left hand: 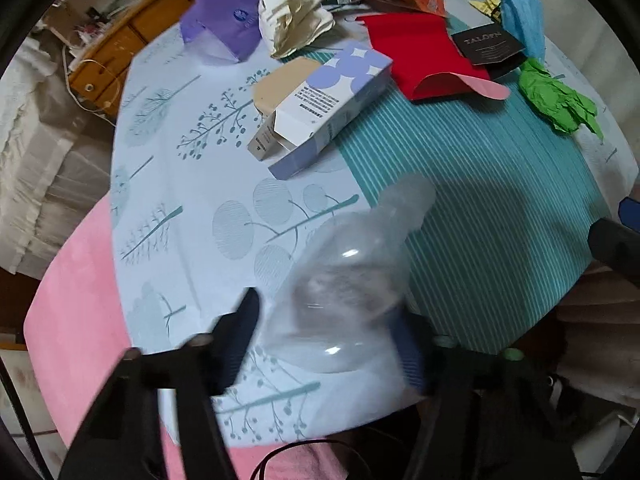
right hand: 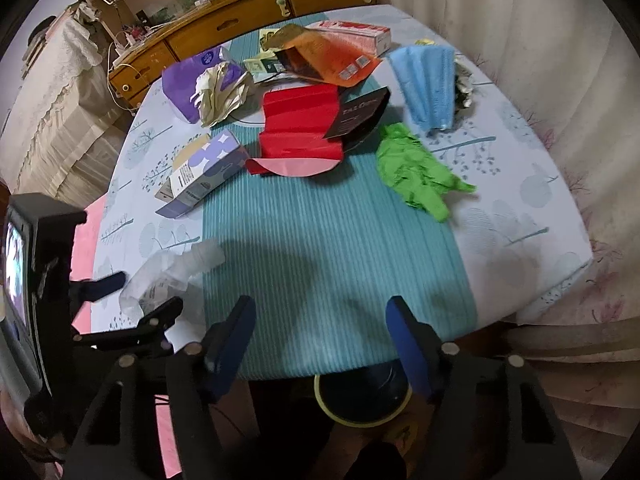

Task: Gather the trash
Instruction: 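Grasp the clear plastic bottle with left gripper while right gripper grasps the lavender box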

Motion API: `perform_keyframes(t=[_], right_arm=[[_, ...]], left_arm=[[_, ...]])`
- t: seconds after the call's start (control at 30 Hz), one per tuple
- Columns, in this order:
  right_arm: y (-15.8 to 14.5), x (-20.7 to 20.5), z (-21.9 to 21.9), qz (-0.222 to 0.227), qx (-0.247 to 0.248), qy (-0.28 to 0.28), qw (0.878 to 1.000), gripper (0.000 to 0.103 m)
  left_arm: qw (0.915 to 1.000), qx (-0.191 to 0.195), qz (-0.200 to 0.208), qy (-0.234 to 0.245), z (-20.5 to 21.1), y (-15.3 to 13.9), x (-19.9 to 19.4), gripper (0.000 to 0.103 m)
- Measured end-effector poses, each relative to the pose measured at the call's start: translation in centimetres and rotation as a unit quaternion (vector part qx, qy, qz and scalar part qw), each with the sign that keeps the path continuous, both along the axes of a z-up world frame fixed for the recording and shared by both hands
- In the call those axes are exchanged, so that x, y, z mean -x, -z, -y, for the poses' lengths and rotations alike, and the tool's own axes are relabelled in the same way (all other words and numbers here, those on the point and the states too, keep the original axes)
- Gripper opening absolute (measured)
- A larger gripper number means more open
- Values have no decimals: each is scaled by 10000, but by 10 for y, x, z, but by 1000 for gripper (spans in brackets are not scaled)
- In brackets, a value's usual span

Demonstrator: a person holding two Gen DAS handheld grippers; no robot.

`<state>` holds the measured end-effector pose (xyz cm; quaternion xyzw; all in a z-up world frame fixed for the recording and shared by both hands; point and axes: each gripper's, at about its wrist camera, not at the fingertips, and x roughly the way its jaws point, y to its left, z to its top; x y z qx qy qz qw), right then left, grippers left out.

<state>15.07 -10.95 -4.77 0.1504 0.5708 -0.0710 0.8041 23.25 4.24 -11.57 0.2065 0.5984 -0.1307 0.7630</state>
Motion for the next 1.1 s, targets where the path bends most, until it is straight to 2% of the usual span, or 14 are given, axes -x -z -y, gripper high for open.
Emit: perform_keyframes(t=[0.23,0.43,0.77,1.0,1.03,1.1], right_arm=[[-2,-36,-20,-42,-189,-165,9997,65],[-2,-83,-40,-139,-567,-134,9982,65],[20,-155,-58,-545,-1150,576,9902,65],[50,-177,-55,-1061,-1088,1263,9803,65],[56,-177,-54,-1145,-1149,1390,9769,63],[63,-175,-54,-1205,-1296,1500,9727,49]], left_arm=[[9992,392,-73,-68,-19,-6,-18,46],[9955,780,-156,-516,-61,-14,-38,46],[9870,1302,-20,-943,-118,-35,-49,46],[9807,1543,-2,-1200,-146,-32,-58,46],[9802,1556,1,-1222,-148,-32,-59,46],[9789,1596,1,-1273,-153,-32,-60,46]])
